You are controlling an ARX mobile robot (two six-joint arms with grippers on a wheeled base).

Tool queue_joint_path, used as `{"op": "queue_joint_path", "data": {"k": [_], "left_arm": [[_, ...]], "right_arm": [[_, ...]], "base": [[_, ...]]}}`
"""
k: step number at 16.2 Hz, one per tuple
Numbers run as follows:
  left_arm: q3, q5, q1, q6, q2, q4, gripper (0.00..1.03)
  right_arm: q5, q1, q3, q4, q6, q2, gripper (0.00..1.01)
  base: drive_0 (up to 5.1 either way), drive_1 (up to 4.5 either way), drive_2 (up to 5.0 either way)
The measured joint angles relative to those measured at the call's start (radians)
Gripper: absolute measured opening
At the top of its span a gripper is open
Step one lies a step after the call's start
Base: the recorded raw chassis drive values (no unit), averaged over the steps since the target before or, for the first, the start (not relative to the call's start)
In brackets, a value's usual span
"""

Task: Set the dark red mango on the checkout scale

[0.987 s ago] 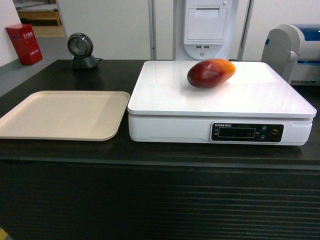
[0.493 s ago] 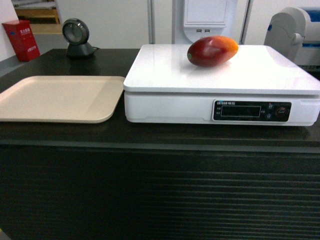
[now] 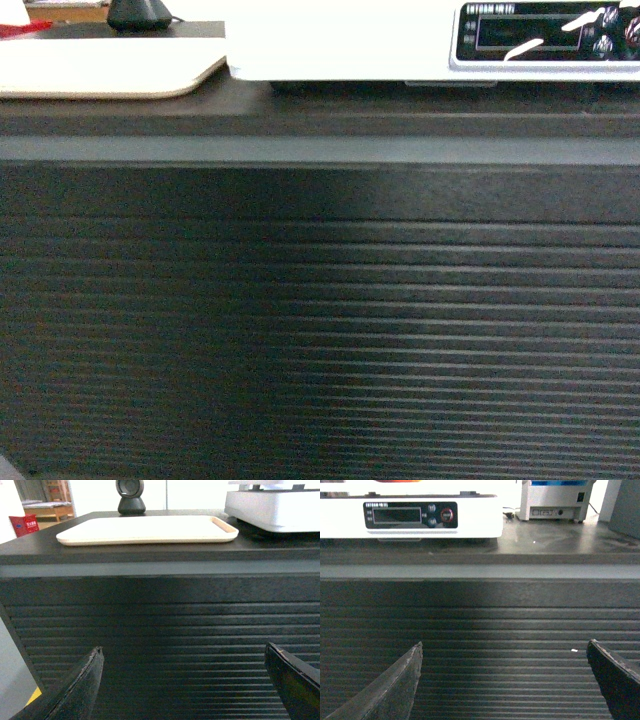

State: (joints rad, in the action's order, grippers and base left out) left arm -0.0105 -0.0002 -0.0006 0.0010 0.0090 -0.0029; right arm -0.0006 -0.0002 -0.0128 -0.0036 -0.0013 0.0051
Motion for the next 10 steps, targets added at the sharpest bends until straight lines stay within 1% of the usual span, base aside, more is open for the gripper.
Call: {"op": "queue_joint_path", "data": {"k": [10], "left_arm": [[0.000,0.000,0.000,0.000,0.000,0.000,0.98]], "right_arm": [[0.001,0.000,0.000,0.000,0.000,0.000,0.98]], "base": [[0.0,0.00,0.0]]}}
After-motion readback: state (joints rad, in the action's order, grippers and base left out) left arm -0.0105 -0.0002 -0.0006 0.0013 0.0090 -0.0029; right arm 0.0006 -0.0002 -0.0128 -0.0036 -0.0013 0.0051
